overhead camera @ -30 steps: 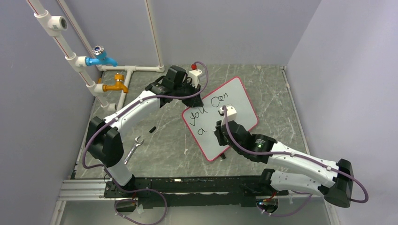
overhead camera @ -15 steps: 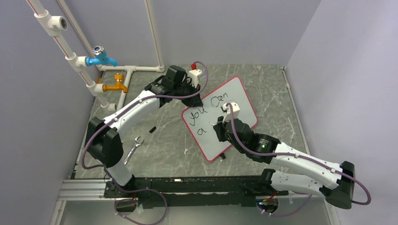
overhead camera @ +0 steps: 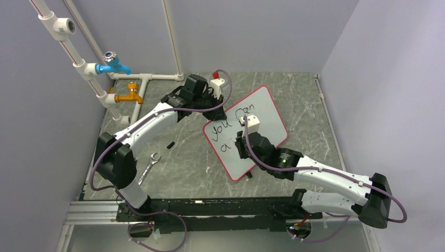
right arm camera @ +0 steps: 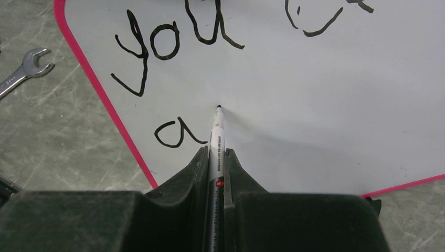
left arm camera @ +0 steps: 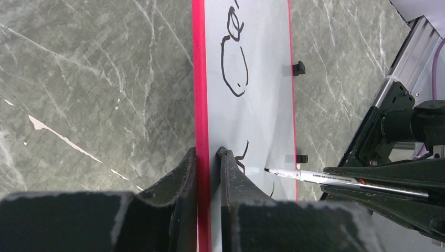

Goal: Write a sentence on the whiteboard

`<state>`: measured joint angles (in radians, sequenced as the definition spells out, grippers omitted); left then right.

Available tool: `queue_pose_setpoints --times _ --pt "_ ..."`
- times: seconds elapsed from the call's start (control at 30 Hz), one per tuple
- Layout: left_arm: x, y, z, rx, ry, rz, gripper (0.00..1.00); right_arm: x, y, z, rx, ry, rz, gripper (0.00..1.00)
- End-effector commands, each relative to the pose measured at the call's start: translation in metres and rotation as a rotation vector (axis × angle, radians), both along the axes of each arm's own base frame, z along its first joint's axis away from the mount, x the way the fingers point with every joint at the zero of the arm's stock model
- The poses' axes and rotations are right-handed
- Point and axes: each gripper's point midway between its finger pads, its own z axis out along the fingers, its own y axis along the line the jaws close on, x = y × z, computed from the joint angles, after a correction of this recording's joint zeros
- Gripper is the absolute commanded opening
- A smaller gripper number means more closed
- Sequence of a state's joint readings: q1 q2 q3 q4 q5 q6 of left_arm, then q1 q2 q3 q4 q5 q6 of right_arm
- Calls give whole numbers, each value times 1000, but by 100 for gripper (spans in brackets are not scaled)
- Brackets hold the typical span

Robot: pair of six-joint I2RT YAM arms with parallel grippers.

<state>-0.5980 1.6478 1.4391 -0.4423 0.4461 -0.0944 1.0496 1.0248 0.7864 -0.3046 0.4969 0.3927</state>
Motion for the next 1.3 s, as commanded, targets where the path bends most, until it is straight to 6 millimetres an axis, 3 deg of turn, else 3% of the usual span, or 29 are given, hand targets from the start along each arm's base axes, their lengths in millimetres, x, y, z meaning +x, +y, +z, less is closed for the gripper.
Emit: queue_pose_setpoints --times 0.0,0.5,0.97,1.27 --pt "17 12 14 37 -146 33 0 5 9 15 56 -30 0 0" --pt "18 11 16 34 -146 31 0 -9 20 -2 63 32 90 0" --pt "19 11 15 36 -142 30 0 -20 0 -22 53 79 49 0" --pt "18 10 17 29 -144 24 0 -12 -14 -10 41 50 -27 0"
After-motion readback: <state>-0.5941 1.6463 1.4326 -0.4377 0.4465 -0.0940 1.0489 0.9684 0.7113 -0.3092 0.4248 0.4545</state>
